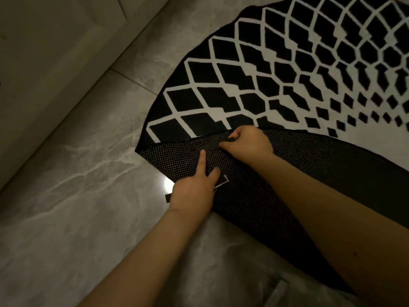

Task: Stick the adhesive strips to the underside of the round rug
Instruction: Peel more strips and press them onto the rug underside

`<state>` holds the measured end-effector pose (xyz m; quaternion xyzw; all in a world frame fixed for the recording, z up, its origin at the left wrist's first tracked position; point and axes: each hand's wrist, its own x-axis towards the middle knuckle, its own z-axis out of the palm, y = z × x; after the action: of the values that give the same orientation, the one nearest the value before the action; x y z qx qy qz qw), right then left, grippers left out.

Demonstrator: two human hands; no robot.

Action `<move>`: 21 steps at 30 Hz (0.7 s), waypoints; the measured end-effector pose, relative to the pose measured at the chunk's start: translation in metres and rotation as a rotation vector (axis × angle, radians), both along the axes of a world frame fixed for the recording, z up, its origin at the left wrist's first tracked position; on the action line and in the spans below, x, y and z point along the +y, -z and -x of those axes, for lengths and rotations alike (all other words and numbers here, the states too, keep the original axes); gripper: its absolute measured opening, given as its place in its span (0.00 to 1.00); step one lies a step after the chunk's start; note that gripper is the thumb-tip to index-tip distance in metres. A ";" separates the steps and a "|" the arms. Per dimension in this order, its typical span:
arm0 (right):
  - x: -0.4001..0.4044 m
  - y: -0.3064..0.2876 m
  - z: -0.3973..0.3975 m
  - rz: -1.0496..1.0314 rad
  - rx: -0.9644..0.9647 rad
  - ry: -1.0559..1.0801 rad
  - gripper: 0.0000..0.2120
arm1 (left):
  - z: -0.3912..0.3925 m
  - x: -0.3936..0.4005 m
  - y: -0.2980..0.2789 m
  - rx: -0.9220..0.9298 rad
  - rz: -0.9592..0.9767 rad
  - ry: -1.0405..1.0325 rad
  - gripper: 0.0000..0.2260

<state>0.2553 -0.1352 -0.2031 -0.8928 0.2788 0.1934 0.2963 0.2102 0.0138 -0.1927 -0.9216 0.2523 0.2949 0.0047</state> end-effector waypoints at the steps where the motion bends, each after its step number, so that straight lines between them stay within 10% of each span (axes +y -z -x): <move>1: 0.003 -0.001 0.001 0.084 -0.013 -0.010 0.14 | 0.000 0.001 0.001 0.006 -0.001 0.001 0.26; 6: 0.014 -0.003 0.006 0.105 -0.214 -0.095 0.16 | 0.000 0.011 0.001 0.017 0.037 -0.005 0.26; 10: 0.020 0.008 0.006 -0.150 -0.130 -0.021 0.11 | -0.001 0.013 0.003 0.030 0.056 -0.005 0.27; 21: -0.011 0.005 0.002 0.043 0.036 0.181 0.21 | 0.000 0.013 0.000 0.003 0.034 0.001 0.25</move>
<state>0.2537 -0.1462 -0.2077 -0.8666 0.3677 0.1756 0.2882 0.2105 0.0264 -0.1928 -0.9210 0.2576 0.2919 -0.0110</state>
